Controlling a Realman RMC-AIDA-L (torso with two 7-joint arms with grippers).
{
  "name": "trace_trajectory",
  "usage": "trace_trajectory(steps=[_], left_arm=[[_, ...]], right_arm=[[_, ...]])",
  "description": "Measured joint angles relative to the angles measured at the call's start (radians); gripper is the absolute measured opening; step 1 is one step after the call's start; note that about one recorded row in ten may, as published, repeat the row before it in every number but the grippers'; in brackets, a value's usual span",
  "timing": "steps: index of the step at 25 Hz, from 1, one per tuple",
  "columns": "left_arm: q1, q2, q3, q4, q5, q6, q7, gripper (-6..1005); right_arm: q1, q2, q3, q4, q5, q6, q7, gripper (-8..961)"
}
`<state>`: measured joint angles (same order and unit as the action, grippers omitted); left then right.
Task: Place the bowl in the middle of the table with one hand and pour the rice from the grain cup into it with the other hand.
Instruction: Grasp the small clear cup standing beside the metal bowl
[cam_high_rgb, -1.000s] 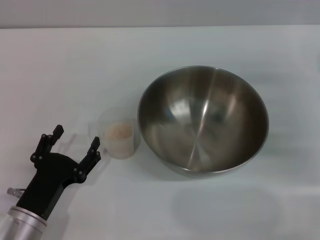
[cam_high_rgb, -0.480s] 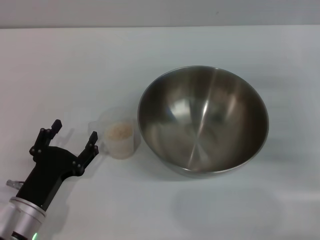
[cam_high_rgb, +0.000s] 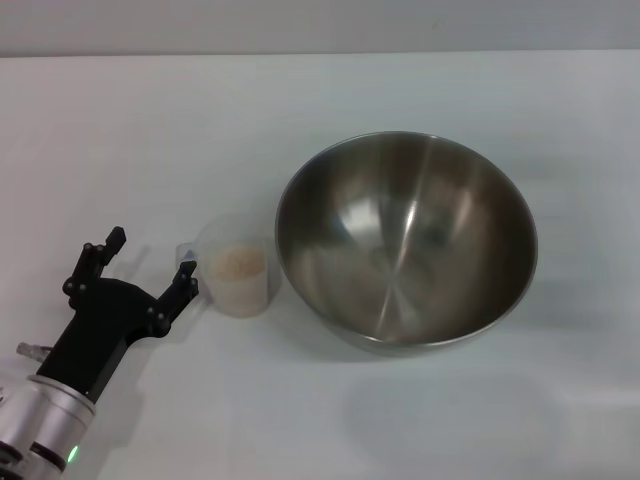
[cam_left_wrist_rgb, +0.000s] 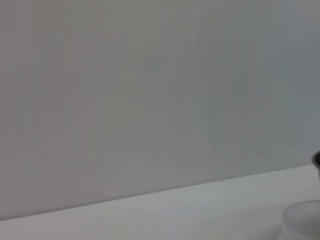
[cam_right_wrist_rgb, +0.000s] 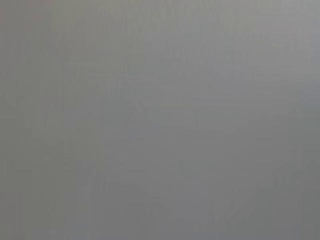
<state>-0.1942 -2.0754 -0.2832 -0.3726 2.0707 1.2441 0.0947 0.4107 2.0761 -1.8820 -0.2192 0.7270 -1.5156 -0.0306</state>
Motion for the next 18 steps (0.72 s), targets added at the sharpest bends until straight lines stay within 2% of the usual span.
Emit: trace_trajectory(steps=[16,18], left_arm=[[-0.009,0.000,-0.030,-0.010,0.005,-0.018,-0.004,851],[-0.014,0.000,-0.026,-0.012,0.007,-0.017,-0.006,793]], right_arm=[[-0.001,0.001,-0.002,0.000,0.000,0.005,0.000,487],[0.000,0.001,-0.002,0.001,0.000,0.007,0.000,487]])
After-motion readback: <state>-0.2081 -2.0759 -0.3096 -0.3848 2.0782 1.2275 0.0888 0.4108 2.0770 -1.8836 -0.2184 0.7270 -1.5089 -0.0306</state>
